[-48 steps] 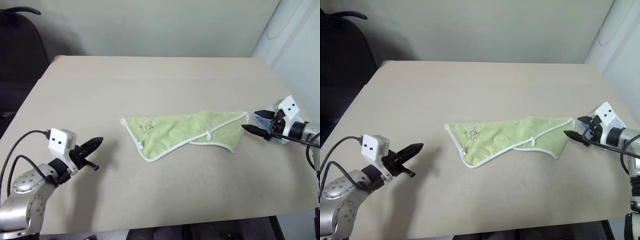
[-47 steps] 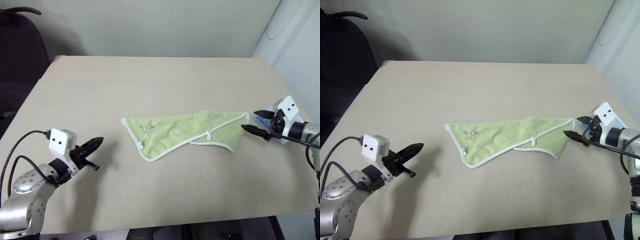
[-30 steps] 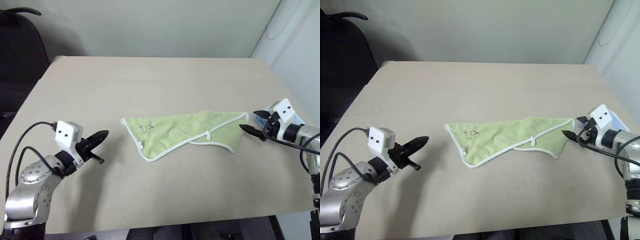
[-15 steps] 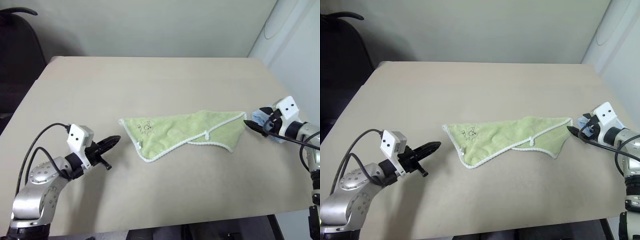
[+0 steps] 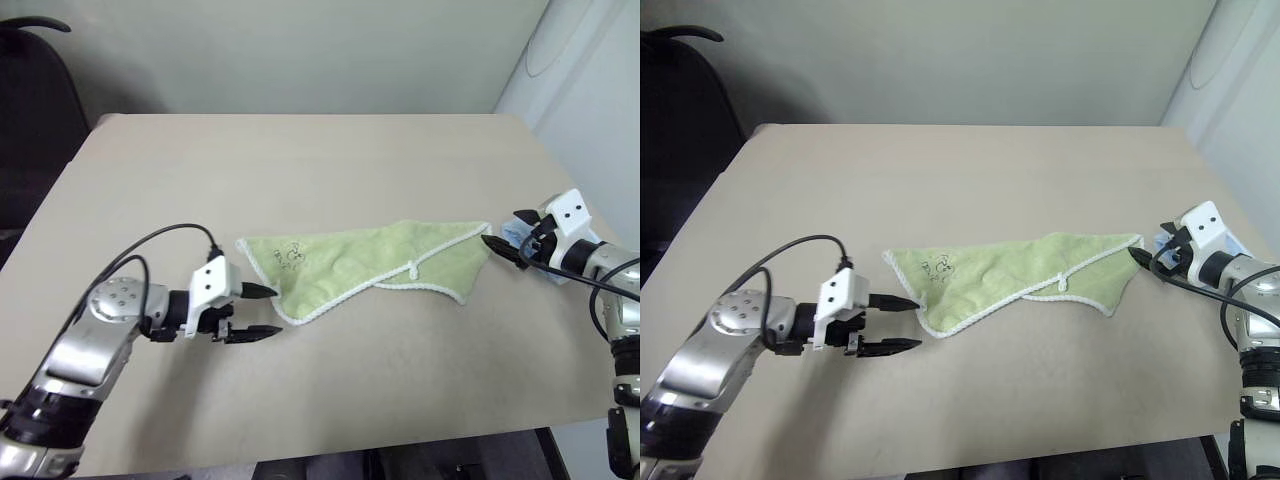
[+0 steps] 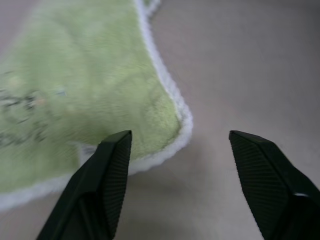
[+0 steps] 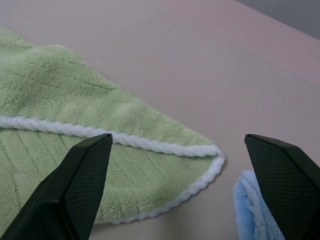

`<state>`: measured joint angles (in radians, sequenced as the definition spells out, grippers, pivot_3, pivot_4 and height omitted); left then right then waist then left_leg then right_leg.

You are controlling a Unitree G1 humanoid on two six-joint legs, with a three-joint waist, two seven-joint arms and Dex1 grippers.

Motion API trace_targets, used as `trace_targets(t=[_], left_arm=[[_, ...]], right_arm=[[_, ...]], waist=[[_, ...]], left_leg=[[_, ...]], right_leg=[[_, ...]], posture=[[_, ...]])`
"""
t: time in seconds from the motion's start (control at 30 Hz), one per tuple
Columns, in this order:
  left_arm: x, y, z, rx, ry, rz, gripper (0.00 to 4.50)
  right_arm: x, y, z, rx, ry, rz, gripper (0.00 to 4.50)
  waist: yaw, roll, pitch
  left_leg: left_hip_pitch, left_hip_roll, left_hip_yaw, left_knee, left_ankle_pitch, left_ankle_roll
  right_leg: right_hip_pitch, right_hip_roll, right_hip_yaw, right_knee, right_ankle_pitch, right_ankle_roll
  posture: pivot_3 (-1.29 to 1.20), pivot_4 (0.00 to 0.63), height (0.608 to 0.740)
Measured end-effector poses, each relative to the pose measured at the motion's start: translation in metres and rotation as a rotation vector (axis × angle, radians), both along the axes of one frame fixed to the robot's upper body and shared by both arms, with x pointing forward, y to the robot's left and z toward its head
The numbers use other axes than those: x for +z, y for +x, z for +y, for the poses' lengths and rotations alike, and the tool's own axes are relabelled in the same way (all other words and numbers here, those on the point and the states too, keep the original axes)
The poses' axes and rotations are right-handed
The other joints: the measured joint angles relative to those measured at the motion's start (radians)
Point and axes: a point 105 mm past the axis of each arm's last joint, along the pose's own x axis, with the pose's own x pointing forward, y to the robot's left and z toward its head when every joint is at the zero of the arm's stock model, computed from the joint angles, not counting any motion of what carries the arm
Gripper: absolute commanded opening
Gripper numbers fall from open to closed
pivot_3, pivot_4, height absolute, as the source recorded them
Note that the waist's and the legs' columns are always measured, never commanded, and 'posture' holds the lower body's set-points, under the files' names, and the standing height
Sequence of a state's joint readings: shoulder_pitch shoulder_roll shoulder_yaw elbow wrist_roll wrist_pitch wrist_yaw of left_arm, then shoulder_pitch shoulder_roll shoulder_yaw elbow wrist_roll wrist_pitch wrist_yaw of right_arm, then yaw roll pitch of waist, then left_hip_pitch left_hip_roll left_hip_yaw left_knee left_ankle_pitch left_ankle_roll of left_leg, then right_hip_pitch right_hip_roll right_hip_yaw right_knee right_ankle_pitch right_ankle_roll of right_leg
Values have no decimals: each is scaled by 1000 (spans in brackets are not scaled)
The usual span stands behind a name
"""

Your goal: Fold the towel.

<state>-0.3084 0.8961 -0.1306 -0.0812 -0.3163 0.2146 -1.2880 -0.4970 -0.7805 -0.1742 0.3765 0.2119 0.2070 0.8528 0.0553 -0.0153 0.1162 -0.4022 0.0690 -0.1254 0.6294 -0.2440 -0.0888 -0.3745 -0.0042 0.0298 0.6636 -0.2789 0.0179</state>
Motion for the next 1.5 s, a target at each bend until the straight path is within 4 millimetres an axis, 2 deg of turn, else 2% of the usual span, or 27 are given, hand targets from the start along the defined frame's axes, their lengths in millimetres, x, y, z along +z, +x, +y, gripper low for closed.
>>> trace_targets(t=[0.2, 0.4, 0.57, 0.63, 0.7, 0.73, 0.9, 1.0, 1.2, 1.4, 1.5], left_arm=[[-21, 13, -25, -155, 61, 5, 3210], [-25, 26, -37, -197, 79, -37, 3210], [-29, 25, -38, -231, 77, -40, 1680], [-29, 25, -38, -226, 69, -41, 939], [-27, 26, -36, -208, 52, -34, 237], [-26, 26, -36, -200, 39, -23, 24], [-21, 25, -36, -166, -12, 23, 24], [-14, 32, -36, -95, -63, 15, 24], [-1, 38, -36, -4, -154, -5, 24], [8, 43, -34, 71, -218, -20, 24], [7, 43, -34, 86, -228, -14, 24]], right_arm=[[-4, -6, 2, -4, -8, 4, 4500], [-6, -12, 1, -13, 6, 10, 4500], [-2, -14, 1, -25, 14, 0, 4500], [-2, -13, 1, -24, 11, 3, 4500], [-3, -3, 3, -24, -25, 12, 4500], [-3, 4, 4, -26, -58, 13, 4500], [0, 38, 3, -41, -191, 12, 4500], [0, 53, 4, -28, -270, 23, 4500], [-10, 59, -1, -10, -419, 64, 4500], [11, 62, -5, -9, -456, 20, 4500], [8, 61, -9, -9, -497, 34, 4500]], waist=[[-1, 0, 0], [0, 2, -1], [1, 6, -3], [0, 6, -3], [-4, 6, -3], [-6, 6, -4], [-11, 7, -4], [-6, 7, -4], [1, 8, -4], [-2, 8, -4], [-2, 8, -4]], left_leg=[[-3, 0, 0, 1, -1, 1], [-3, 0, 0, 2, -1, 1], [-2, -1, 0, 3, 0, 4], [-2, -1, -1, 4, -1, 7], [-2, -1, 0, 6, -2, 8], [-2, -1, 0, 5, -5, 13], [-5, 0, 1, 4, -2, 9], [-11, 0, 0, 4, -1, 6], [-18, -1, 2, 8, 0, 5], [-18, -1, 3, 10, 0, 5], [-18, -1, 3, 10, 0, 5]], right_leg=[[-1, -3, 1, -1, 0, 4], [0, -3, 1, -1, -1, 8], [2, -4, 1, -1, 0, 11], [3, -4, 1, -1, 1, 12], [3, -4, 2, -1, 1, 13], [2, -4, 3, -1, 1, 13], [-3, -4, 4, -1, 1, 13], [-7, -4, 3, 1, 1, 13], [-14, -5, 3, 5, 2, 14], [-15, -6, 3, 9, 2, 14], [-15, -6, 3, 10, 2, 14]], posture=[[0, 150, 740], [0, 150, 740], [0, 150, 740], [0, 150, 740], [0, 150, 740], [0, 150, 740], [0, 150, 740], [0, 150, 740], [0, 150, 740], [0, 150, 740], [0, 150, 740]])
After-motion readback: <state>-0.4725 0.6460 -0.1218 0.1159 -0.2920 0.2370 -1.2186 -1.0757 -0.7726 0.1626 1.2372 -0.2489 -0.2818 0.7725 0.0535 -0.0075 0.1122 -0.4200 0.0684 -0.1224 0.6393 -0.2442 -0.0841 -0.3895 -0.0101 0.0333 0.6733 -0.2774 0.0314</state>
